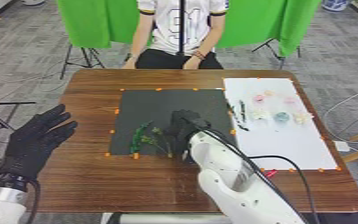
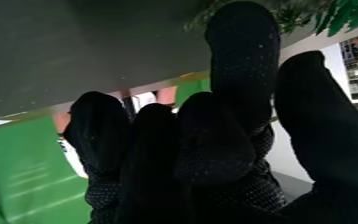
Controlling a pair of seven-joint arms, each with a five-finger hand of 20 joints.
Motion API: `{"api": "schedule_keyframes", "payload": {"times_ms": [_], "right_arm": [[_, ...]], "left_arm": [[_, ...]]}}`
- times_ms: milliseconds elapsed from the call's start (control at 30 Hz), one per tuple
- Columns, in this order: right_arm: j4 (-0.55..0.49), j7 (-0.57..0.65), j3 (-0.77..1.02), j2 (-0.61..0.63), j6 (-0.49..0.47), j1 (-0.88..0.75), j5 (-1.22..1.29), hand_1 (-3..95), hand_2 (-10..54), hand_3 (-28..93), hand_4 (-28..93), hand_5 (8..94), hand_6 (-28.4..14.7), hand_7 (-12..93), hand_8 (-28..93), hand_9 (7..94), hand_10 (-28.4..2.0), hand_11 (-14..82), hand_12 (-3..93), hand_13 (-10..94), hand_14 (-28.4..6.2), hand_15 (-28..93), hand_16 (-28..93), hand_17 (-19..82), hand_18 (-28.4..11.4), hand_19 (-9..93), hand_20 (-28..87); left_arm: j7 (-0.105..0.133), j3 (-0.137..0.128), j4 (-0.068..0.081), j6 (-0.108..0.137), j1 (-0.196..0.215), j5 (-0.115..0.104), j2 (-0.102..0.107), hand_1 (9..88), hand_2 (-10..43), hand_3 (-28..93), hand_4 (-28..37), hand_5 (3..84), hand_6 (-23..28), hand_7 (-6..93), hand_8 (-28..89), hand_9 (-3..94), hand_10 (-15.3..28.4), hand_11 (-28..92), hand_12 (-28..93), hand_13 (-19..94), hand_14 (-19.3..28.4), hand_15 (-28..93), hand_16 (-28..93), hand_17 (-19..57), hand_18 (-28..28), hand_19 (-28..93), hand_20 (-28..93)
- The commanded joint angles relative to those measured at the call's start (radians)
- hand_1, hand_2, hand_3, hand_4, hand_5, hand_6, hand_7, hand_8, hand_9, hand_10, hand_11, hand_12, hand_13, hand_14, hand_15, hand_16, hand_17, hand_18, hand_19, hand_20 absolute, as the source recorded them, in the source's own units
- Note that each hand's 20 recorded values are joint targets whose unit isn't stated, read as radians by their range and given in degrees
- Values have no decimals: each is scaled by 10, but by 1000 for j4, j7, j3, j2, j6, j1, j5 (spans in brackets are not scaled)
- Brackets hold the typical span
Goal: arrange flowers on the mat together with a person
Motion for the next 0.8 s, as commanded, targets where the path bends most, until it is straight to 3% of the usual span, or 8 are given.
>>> {"api": "schedule_keyframes", "payload": {"times_ms": [33,300,500,800], "right_arm": [[-80,-21,56,54,-207,-13,63,229,97,759,-187,895,16,508,-93,920,-87,635,428,879,-85,852,344,503,-250,932,552],[-155,-41,118,76,-338,-47,211,223,144,745,-180,890,5,459,-91,906,-101,609,419,862,-97,836,343,473,-256,932,520],[-136,-16,107,55,-404,-37,308,221,160,737,-177,888,0,428,-89,904,-104,588,410,856,-100,828,344,462,-258,932,505],[-89,7,95,9,-387,-36,334,221,172,728,-176,885,-3,401,-87,904,-107,565,399,850,-101,822,345,455,-258,932,492]], "left_arm": [[-3,-5,3,1,17,4,-3,267,5,708,-242,413,64,132,-76,326,140,208,141,274,166,367,7,-68,237,495,160],[2,-8,-1,5,24,4,-5,267,8,707,-242,413,63,131,-76,326,140,208,141,274,165,365,7,-68,237,495,161],[3,-4,0,6,20,3,-6,266,9,707,-243,413,63,132,-76,327,140,210,141,275,166,367,8,-68,238,496,161],[-3,2,6,5,9,4,-8,265,10,708,-242,413,64,132,-76,327,140,209,140,274,166,368,7,-68,237,496,160]]}}
